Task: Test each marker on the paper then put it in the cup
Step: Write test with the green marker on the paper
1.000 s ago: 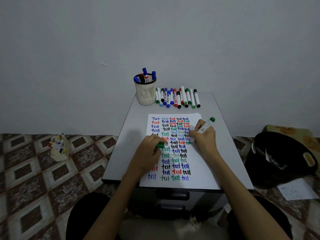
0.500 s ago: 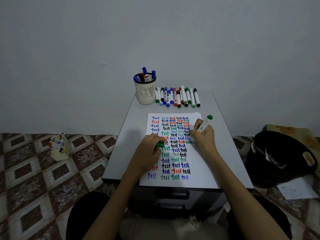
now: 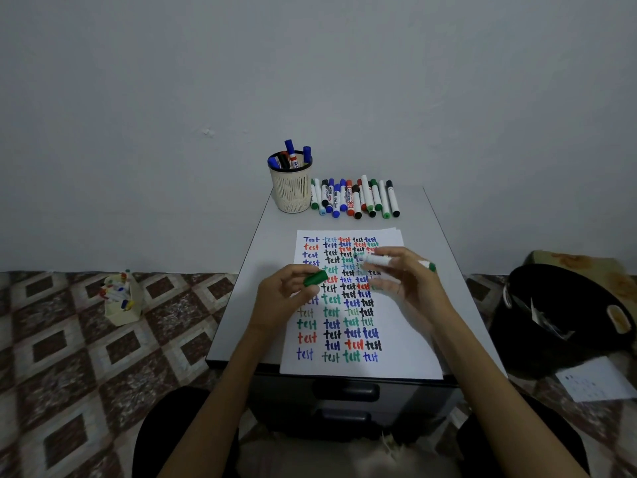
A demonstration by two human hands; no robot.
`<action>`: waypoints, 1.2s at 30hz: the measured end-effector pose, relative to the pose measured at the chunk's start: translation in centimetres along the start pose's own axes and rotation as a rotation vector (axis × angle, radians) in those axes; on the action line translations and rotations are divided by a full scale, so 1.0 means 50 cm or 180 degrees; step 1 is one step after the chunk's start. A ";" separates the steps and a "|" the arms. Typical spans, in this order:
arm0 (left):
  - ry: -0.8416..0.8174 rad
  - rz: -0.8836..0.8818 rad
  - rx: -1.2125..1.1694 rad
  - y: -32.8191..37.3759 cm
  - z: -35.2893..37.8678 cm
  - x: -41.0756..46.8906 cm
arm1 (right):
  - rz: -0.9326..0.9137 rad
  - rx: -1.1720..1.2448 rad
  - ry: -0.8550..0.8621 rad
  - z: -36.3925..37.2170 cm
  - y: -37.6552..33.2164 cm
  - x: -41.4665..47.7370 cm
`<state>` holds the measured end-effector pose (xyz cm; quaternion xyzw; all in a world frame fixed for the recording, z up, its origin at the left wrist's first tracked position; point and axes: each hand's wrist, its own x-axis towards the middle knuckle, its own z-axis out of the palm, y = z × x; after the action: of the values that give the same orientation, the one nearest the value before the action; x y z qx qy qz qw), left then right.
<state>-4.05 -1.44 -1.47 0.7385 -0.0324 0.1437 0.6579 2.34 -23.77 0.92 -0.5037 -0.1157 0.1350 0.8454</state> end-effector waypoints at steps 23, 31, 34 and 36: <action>-0.0346 -0.0317 -0.0219 0.001 -0.005 -0.004 | 0.0211 -0.1502 -0.0447 0.008 0.010 -0.013; -0.0531 -0.0411 -0.0326 0.000 -0.016 0.000 | 0.0017 -0.2502 -0.0634 0.014 0.028 -0.014; -0.0442 -0.0272 -0.0036 -0.007 -0.013 -0.003 | -0.0014 -0.2625 -0.0581 0.020 0.038 -0.012; -0.0321 -0.0180 0.0086 -0.007 -0.012 -0.004 | 0.0009 -0.2489 -0.0529 0.024 0.043 -0.010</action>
<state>-4.28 -0.85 -1.80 0.7543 -0.0426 0.0882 0.6492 1.22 -21.99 -0.43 -0.7750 -0.2257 0.1222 0.5775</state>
